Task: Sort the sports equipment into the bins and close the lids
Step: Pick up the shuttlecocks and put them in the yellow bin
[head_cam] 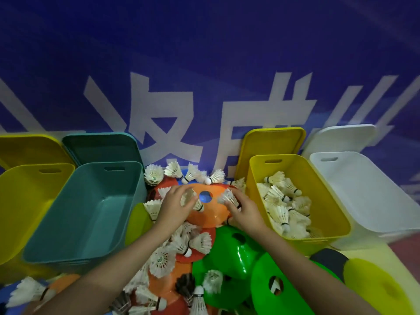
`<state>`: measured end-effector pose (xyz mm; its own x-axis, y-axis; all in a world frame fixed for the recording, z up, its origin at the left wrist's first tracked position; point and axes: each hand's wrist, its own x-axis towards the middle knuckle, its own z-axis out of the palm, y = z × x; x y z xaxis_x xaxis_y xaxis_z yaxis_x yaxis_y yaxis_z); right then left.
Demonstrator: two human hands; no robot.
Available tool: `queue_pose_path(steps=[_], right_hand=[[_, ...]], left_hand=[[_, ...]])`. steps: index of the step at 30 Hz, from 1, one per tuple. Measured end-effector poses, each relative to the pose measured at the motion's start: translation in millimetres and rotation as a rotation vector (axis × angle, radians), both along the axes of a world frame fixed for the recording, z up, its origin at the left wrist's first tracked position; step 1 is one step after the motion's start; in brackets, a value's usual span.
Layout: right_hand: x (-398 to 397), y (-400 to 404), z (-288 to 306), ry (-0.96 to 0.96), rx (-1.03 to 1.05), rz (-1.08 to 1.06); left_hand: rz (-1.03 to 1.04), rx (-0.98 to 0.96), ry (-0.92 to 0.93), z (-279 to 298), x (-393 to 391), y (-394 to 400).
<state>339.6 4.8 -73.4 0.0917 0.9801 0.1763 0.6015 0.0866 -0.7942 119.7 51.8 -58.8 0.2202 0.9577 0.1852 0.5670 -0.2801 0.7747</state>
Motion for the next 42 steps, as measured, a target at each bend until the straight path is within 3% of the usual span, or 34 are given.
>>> queue_pose_path(steps=[9, 17, 24, 31, 35, 39, 42], right_hand=[[117.3, -30.8, 11.0, -0.035, -0.002, -0.246], [224.4, -55.3, 1.5, -0.138, -0.133, -0.453], [255.1, -70.8, -14.4, -0.488, -0.062, -0.156], [256.0, -72.8, -20.0, -0.28, -0.003, -0.323], [259.1, -71.6, -23.7, -0.231, 0.022, -0.357], [261.2, -69.8, -29.0, -0.231, 0.022, -0.346], [262.5, -68.4, -29.4, -0.284, -0.021, -0.315]], left_hand=[[-0.142, -0.048, -0.195, 18.6, 130.6, -18.5], [-0.176, -0.138, -0.054, 20.8, 229.9, 6.7], [-0.022, -0.227, -0.005, -12.1, 295.9, 27.6], [0.067, -0.357, -0.043, -43.9, 343.1, 29.6], [-0.112, -0.389, 0.171, -68.0, 351.9, 34.1], [-0.166, -0.308, 0.343, -65.8, 349.6, 41.6], [-0.164, -0.167, 0.322, -45.8, 342.7, 50.3]])
